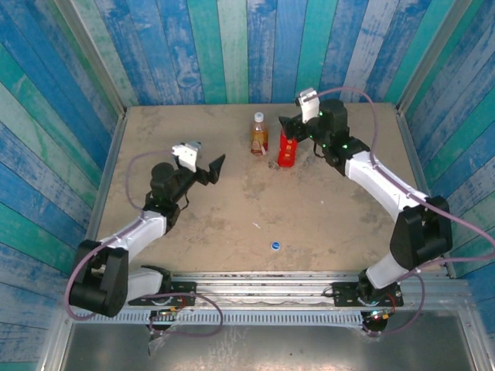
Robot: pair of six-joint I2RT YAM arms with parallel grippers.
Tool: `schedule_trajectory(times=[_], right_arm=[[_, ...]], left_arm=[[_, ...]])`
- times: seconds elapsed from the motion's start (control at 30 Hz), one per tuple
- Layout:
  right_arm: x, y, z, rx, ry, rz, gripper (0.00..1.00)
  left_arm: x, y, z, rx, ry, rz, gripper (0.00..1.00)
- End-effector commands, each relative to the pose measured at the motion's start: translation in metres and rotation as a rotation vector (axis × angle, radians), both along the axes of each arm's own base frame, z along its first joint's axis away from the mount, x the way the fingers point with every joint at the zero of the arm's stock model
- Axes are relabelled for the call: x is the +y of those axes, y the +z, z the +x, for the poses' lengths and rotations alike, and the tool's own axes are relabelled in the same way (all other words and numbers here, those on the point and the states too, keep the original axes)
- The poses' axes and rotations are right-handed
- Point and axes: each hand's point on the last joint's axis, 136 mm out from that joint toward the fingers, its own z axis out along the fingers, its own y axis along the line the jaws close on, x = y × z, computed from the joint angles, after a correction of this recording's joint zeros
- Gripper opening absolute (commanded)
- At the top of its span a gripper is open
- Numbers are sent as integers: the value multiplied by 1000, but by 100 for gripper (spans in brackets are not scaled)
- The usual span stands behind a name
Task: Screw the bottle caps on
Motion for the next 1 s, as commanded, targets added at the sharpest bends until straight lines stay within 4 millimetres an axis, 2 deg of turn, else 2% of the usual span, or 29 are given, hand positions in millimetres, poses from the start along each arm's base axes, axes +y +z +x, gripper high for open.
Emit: schedule_trajectory(times=[0.0,0.17,0.3,0.37,0.6,0.8,0.97], right_arm=[[9,11,-16,-42,66,-8,90],[28,7,-36,-34,134,-22,91],[42,-5,-45,-10,172,-29,91],[45,-9,-47,-4,180,-35,91],[47,-9,-51,-1,191,-32,91],[52,-13,-53,14,215,-28,91],[55,-14,-54,23,231,-21,91]], left_arm=[[32,23,10,-21,143,21,94],[80,32,29,10,322,11,94],[92,30,45,57,396,3,94],[93,22,54,99,404,16,94],[103,-44,79,322,436,112,94],[95,-89,89,485,373,173,94],[92,-112,92,563,346,201,95]])
